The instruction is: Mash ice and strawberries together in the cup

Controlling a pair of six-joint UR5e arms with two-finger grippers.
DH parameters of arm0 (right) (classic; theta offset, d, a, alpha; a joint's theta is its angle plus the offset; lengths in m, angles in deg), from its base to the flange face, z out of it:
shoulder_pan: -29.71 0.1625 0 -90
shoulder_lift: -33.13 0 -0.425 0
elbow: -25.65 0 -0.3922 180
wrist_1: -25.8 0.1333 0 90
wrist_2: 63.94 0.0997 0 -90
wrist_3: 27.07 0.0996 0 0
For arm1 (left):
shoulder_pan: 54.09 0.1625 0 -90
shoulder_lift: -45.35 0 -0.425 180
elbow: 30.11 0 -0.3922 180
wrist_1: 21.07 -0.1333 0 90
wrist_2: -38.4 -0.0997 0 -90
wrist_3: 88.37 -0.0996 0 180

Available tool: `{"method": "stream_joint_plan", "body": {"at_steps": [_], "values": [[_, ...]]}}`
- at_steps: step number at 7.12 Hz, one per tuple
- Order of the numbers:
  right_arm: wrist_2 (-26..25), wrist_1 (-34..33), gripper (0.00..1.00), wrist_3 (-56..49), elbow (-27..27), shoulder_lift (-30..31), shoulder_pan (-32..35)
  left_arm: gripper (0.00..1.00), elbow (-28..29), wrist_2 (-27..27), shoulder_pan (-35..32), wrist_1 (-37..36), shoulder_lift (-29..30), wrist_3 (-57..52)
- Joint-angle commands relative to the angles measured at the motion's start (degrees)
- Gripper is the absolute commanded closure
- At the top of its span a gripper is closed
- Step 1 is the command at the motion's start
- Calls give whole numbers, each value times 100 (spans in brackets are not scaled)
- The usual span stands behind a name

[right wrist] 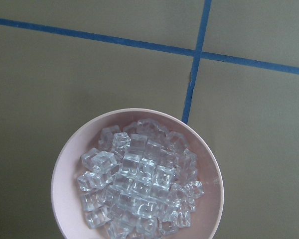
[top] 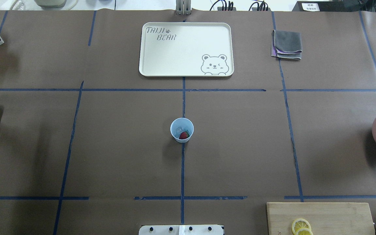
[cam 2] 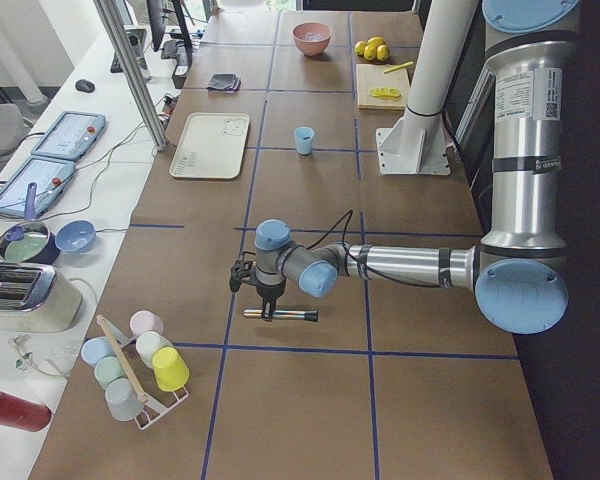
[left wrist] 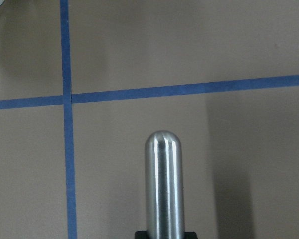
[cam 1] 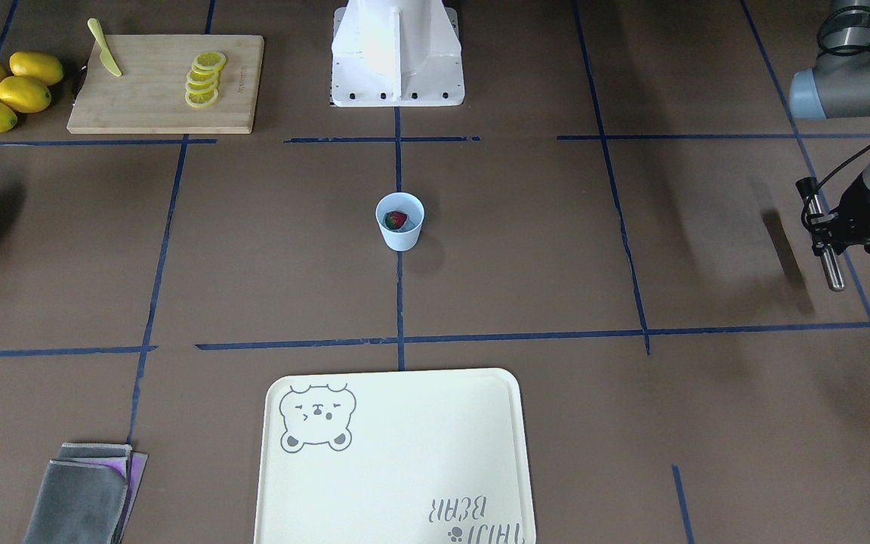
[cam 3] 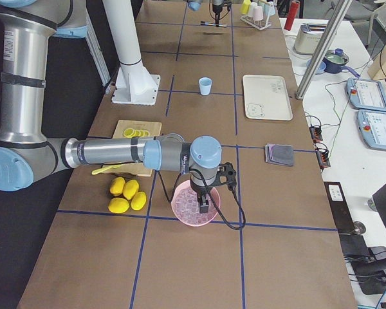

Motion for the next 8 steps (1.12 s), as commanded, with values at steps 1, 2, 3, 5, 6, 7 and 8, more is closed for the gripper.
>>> {"method": "stream_joint_plan", "body": {"at_steps": [1,2,3,5,6,7,8], "values": [[0,0,0,2,-13,3,0,52,345,-2,31,405,-16,-1],[0,0,0,2,-22,3,0,1,337,-2,31,414,-16,-1],[0,0,0,2,-13,3,0,0,337,6,40,405,-16,-1],[0,0,0,2,-13,3,0,0,284,607,-47,300,72,-63],[0,0,0,2,-4,-14,0,0,267,917,-344,134,98,-167],[0,0,0,2,4,-49,0,0,249,1121,-695,-250,220,-838],[0,0,0,19,-4,-58,0,0,214,1253,-1377,-1046,474,-1863]]}}
